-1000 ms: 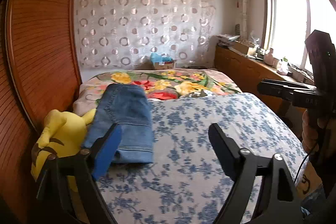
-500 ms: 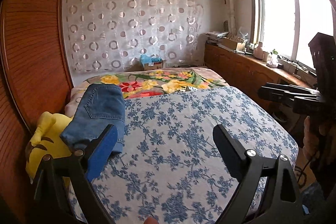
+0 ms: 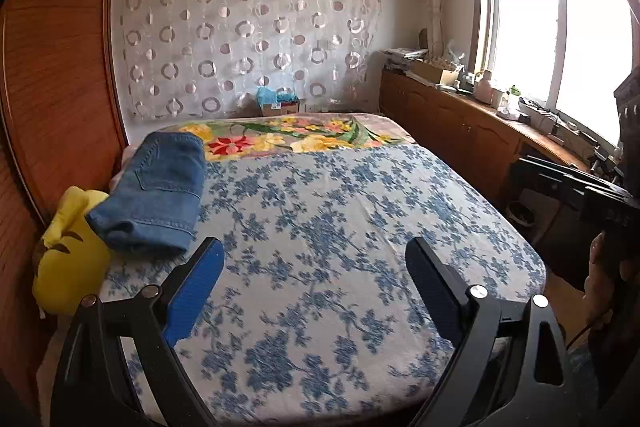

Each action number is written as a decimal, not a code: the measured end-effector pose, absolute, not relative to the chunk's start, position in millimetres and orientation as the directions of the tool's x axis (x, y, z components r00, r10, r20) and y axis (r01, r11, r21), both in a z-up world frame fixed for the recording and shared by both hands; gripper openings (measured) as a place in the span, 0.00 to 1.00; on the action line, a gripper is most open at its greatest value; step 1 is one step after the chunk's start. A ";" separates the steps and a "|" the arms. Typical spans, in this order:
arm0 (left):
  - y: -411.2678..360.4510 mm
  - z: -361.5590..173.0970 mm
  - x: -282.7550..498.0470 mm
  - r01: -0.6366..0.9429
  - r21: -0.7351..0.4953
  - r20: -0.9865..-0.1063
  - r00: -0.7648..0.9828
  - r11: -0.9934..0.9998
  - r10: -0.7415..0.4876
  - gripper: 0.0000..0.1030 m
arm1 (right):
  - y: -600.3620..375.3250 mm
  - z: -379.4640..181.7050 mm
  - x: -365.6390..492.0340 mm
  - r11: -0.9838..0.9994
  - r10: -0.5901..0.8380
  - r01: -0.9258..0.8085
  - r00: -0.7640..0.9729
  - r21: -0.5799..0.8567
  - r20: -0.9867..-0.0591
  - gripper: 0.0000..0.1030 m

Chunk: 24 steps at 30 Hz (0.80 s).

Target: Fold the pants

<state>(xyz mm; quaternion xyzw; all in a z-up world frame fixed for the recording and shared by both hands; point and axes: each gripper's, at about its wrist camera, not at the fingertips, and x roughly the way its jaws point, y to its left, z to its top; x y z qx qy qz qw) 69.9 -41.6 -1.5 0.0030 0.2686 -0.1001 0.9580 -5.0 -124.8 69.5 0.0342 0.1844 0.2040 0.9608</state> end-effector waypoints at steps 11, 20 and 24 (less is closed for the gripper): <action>-54.9 25.8 48.1 0.152 -0.031 -0.481 0.864 0.988 -0.148 0.90 | -126.8 78.7 -52.7 0.950 0.312 -0.299 0.902 0.090 -0.300 0.74; -59.4 66.6 27.3 0.159 -0.007 -0.400 0.905 0.987 -0.149 0.90 | -126.8 105.7 -95.5 0.955 0.295 -0.285 0.934 0.078 -0.202 0.74; -60.3 72.6 20.7 0.140 0.003 -0.378 0.917 0.990 -0.129 0.90 | -124.4 106.5 -106.0 0.961 0.276 -0.269 0.942 0.060 -0.191 0.74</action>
